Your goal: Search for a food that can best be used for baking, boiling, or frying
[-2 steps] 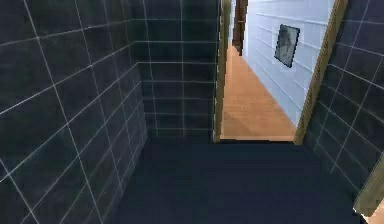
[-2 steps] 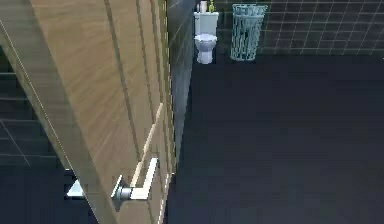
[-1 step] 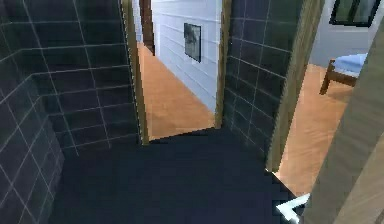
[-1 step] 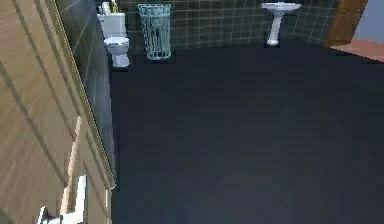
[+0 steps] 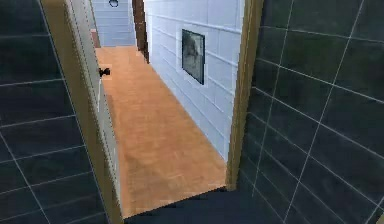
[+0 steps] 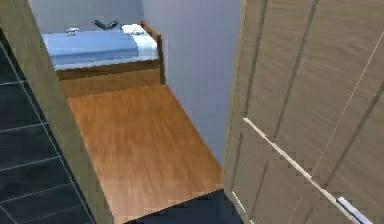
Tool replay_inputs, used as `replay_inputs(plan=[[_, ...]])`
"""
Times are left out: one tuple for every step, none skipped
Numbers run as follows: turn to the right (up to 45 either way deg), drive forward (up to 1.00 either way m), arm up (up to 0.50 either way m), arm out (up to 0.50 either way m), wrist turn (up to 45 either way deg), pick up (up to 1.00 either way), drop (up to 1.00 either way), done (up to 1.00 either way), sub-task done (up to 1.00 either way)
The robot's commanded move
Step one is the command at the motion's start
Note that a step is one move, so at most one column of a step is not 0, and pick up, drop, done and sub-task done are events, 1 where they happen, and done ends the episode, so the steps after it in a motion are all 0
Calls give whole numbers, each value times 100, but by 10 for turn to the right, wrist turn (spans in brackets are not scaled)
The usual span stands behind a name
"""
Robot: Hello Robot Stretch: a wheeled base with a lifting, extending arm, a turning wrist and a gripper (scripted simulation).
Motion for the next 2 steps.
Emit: replay_inputs(plan=[[0,100,0,0,0,0,0,0,0],[450,0,0,0,0,0,0,0,0]])
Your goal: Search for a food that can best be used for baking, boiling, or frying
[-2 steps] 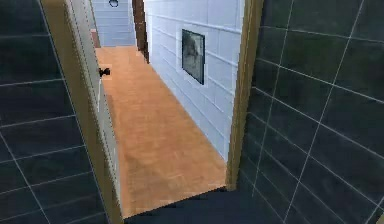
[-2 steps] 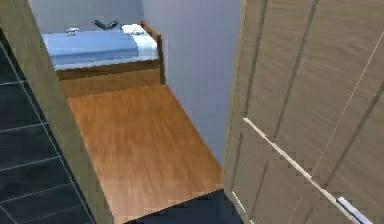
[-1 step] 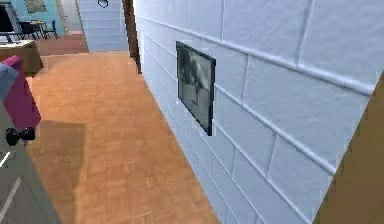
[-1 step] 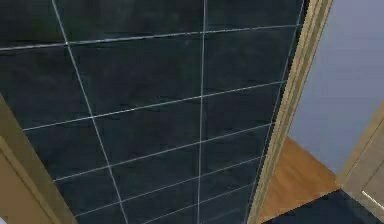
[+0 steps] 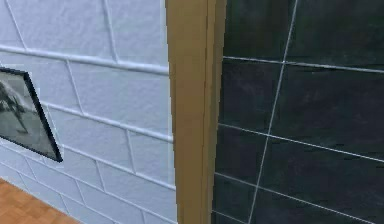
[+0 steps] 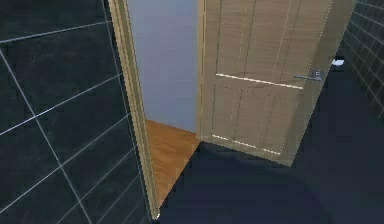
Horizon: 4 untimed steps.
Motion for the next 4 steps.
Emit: replay_inputs(plan=[[30,0,0,0,0,0,0,0,0],[0,5,0,0,0,0,0,0,0],[-450,0,0,0,0,0,0,0,0],[-210,0,0,0,0,0,0,0,0]])
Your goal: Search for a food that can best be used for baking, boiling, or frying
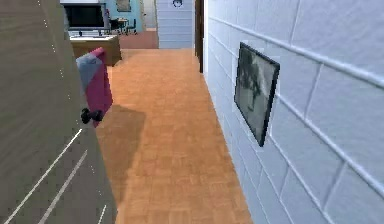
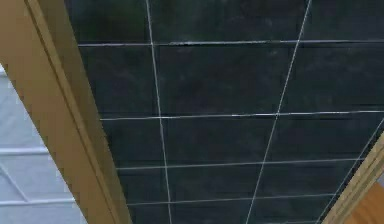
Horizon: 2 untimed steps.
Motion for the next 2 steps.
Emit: replay_inputs(plan=[[0,90,0,0,0,0,0,0,0],[0,100,0,0,0,0,0,0,0]])
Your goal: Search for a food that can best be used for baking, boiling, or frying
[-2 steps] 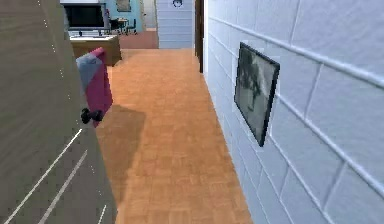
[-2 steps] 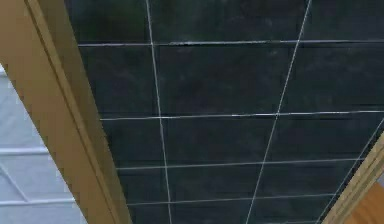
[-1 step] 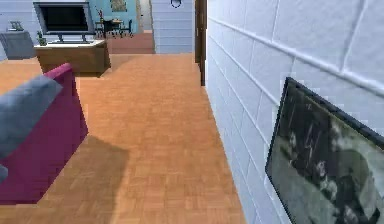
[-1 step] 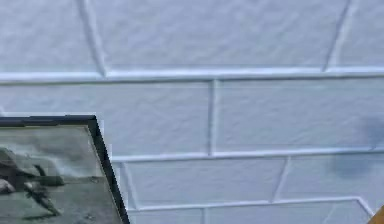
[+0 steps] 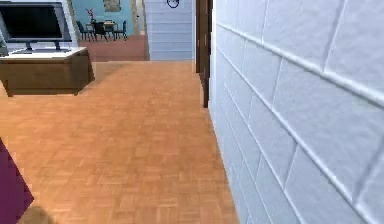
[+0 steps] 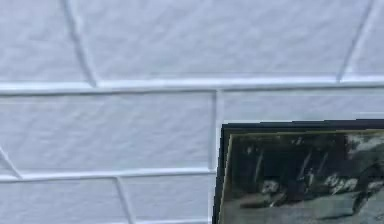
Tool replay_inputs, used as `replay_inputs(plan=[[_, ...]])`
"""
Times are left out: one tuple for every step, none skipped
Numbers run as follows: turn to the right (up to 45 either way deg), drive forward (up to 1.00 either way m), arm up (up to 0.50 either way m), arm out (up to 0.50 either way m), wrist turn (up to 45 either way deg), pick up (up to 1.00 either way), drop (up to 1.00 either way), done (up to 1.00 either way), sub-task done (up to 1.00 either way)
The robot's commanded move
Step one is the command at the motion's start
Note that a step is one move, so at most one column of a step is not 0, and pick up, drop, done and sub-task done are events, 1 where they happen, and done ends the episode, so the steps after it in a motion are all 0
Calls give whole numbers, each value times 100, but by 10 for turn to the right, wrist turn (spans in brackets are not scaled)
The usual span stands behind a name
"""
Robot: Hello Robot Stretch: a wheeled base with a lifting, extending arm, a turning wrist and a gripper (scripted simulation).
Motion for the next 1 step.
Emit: replay_inputs(plan=[[0,100,0,0,0,0,0,0,0]])
